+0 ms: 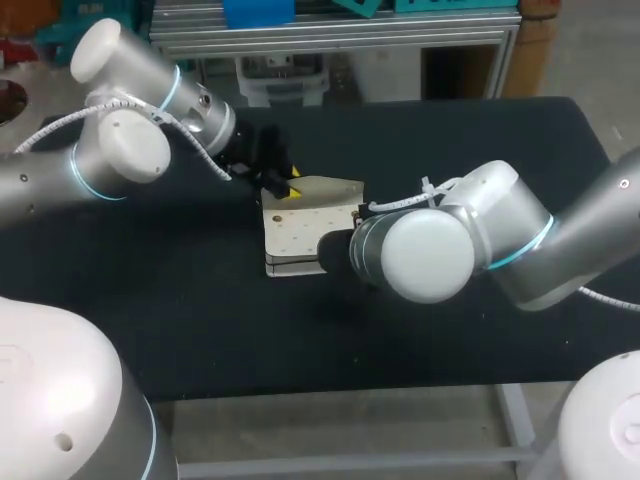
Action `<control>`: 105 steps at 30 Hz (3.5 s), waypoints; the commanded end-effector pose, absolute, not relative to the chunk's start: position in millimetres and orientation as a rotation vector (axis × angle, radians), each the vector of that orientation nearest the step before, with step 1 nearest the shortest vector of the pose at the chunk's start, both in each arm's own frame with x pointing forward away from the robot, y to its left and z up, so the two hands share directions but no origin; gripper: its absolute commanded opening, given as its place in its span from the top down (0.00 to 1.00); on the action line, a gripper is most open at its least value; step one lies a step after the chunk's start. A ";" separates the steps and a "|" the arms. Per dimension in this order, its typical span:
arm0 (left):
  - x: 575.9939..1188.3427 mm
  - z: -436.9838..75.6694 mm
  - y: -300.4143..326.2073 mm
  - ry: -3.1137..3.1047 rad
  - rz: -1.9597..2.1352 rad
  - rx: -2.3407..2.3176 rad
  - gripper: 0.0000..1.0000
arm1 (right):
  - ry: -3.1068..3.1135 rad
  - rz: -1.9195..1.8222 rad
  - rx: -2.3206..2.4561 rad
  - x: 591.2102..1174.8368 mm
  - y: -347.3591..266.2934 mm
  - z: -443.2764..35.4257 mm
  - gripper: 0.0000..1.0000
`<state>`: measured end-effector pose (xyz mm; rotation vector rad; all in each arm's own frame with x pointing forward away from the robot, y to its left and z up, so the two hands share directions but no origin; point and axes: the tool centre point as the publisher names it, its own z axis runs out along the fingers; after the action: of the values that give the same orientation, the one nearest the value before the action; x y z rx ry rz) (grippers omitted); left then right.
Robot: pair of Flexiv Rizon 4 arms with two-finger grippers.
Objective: Pick up the bag, open it, inspect its contents, close it, and place it on the opposite side
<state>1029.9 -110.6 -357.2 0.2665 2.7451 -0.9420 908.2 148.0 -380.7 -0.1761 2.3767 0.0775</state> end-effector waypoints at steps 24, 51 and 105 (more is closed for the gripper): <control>1033.1 -344.0 -101.6 2.780 -0.989 0.171 1.00 | 2.275 0.096 -0.185 901.8 145.3 -360.3 0.00; 992.1 -254.6 -95.8 2.778 -1.007 -0.014 1.00 | 2.112 0.099 -0.155 882.0 125.0 -262.7 1.00; 983.5 -224.9 -130.0 2.782 -1.090 0.013 1.00 | 2.089 0.203 -0.196 979.2 161.6 -260.8 1.00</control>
<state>981.9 -129.0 -225.2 0.0102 2.7834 -1.0821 973.0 157.2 -250.5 -0.2056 2.1991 0.1900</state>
